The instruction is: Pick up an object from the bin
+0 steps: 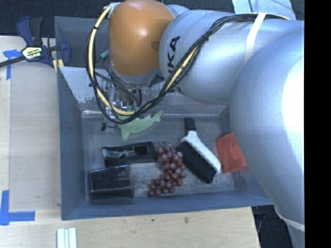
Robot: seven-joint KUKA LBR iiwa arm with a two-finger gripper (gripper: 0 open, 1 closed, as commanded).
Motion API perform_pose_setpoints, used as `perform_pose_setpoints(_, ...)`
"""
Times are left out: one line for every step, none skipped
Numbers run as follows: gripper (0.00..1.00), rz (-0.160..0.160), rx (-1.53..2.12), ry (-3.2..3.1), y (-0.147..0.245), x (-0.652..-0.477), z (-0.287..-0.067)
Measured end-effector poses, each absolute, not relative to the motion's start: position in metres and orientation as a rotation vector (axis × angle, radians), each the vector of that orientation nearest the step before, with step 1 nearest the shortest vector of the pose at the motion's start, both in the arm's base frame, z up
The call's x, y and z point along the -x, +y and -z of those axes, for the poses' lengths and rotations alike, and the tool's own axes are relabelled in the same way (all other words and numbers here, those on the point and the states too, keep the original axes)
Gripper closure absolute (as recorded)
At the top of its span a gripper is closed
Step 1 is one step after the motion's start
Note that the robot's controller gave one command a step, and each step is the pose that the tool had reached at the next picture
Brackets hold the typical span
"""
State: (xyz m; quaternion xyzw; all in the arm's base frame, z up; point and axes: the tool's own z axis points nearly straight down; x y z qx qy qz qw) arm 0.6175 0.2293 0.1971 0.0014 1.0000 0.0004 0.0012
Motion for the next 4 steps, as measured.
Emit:
perform_pose_setpoints(0.00, -0.001, -0.005, 3.139, 0.229, -0.617, -0.197)
perform_pose_setpoints(0.00, -0.005, -0.157, 3.132, 0.196, -0.598, -0.174)
perform_pose_setpoints(0.00, -0.001, -0.105, 3.134, 0.188, -0.573, -0.132)
perform_pose_setpoints(0.00, -0.024, 0.044, 3.108, 0.153, -0.564, -0.103)
